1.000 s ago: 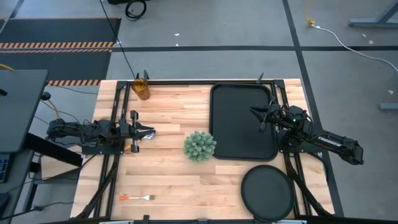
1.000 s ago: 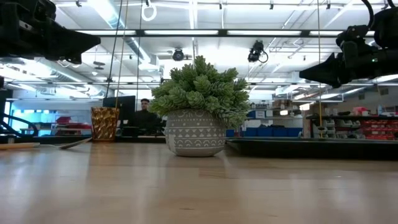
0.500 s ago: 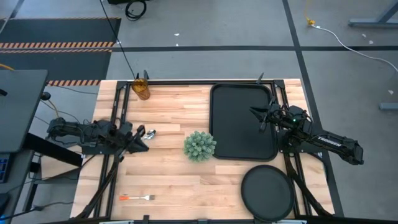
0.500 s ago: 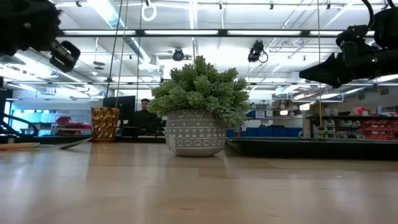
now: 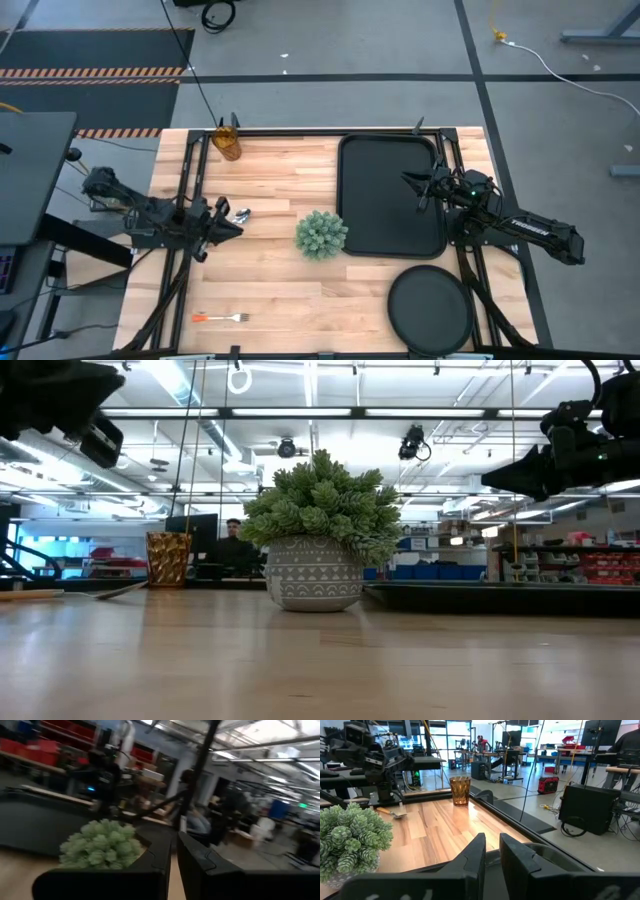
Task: Pick and place plate/cup/fork/spoon on tray
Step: Move the flower pot to the top of the table
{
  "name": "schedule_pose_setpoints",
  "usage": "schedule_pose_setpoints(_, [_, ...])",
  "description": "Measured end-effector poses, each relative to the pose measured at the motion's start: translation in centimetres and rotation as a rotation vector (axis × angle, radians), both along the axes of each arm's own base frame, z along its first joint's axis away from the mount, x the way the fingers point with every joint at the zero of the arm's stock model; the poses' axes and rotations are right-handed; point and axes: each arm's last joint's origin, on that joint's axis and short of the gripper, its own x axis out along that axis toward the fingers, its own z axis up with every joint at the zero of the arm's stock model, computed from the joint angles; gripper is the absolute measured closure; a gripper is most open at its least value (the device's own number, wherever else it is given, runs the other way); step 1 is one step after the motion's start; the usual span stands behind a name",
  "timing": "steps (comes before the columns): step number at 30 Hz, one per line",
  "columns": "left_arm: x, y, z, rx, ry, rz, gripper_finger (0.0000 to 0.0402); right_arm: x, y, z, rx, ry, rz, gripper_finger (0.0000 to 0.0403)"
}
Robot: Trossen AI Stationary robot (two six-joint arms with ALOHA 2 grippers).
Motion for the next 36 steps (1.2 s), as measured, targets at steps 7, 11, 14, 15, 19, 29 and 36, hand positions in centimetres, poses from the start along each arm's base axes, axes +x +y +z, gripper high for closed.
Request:
schedule_pose_setpoints(7, [1.3, -1.4, 0.4, -0.004, -0.03, 0.006, 0.0365, 0.0, 0.0, 0.0, 0.0, 0.0, 0.0, 0.0341])
schedule_pose_setpoints(11, [2.5, -2.2, -0.2, 0.01, -0.005, 0.003, 0.0365, 0.0, 0.0, 0.0, 0.0, 0.0, 0.0, 0.0341])
schedule_pose_setpoints(14, [3.6, -2.7, -0.4, 0.019, 0.031, 0.053, 0.0359, 0.0, 0.0, 0.0, 0.0, 0.0, 0.0, 0.0341])
schedule_pose_setpoints(15, [4.3, -2.9, -0.1, 0.023, 0.039, 0.069, 0.0354, 0.0, 0.0, 0.0, 0.0, 0.0, 0.0, 0.0341])
schedule_pose_setpoints(19, [7.6, -4.0, 1.4, 0.064, 0.087, 0.168, 0.032, 0.0, 0.0, 0.0, 0.0, -0.001, 0.0, 0.0341])
schedule_pose_setpoints(29, [18.2, -4.5, 2.7, 0.298, 0.325, 0.297, 0.0191, 0.0, 0.0, 0.1, -0.003, -0.007, 0.0, 0.0341])
schedule_pose_setpoints(36, [22.6, -4.4, 1.4, 0.347, 0.377, 0.309, 0.011, 0.0, 0.0, 0.1, -0.004, -0.009, 0.0, 0.0341])
